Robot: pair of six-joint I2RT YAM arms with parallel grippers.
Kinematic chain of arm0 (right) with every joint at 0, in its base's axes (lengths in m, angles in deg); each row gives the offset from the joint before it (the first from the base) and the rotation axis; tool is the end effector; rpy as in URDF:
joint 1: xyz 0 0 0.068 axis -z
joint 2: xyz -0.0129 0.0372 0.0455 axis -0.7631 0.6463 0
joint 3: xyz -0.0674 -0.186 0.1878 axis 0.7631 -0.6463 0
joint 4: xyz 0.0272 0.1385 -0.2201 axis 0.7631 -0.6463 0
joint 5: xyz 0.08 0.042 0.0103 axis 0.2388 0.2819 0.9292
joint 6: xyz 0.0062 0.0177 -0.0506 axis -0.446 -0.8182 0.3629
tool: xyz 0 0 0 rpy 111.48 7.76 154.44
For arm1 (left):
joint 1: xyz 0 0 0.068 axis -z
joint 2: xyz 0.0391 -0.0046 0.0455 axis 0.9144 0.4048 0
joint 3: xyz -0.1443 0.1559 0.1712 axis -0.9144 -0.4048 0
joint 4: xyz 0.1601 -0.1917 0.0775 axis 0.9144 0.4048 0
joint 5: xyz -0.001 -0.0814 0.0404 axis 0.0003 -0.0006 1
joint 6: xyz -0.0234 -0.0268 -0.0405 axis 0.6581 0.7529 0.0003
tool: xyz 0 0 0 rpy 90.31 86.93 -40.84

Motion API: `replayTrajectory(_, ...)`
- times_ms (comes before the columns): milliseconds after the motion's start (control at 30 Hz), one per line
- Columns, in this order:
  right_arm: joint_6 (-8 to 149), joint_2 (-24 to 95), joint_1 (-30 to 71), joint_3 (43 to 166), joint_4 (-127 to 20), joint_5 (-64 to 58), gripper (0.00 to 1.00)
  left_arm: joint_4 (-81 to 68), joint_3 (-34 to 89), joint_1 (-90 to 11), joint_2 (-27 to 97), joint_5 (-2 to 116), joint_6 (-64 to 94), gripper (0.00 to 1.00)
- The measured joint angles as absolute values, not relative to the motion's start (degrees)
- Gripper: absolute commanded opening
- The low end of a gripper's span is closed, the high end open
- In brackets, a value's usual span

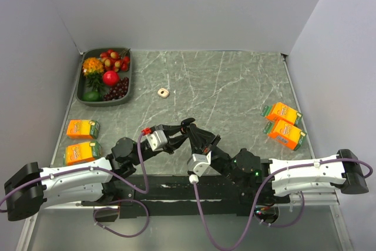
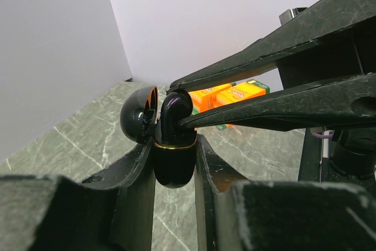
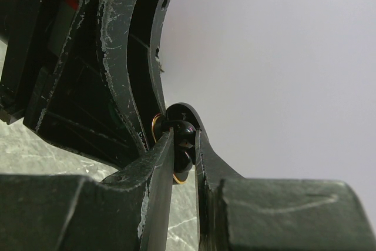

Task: Insert the wireless bluetooth earbuds into the charging case
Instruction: Place the earbud in the charging case.

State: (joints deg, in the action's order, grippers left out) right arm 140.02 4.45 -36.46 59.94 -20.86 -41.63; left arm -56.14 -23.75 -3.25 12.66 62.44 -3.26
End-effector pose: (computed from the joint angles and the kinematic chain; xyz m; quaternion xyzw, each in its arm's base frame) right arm 0.0317 0.2012 0.3154 -0.5228 0.3612 -0.0077 0.7721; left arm 0.0915 -0.1822 0.2813 0.3422 0.4632 -0.3984 0.7138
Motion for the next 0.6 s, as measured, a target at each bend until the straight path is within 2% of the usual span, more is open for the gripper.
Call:
replayTrajectory(233, 139.84, 4.45, -36.48, 59.97, -20.75, -41.63, 0.25, -56.14, -23.75, -3.23, 12.66, 62.55, -3.29, 0.01)
replayTrajectory(467, 139.78, 4.21, -36.50, 59.97, -20.83, -41.39, 0.17, -56.31, -23.75, -3.12, 12.68, 62.90, -3.29, 0.01)
replayTrajectory(600, 139.75, 3.91, -36.63, 59.97, -20.97, -41.21, 0.16, -56.59, -23.75, -3.01, 12.73, 62.94, -3.31, 0.01)
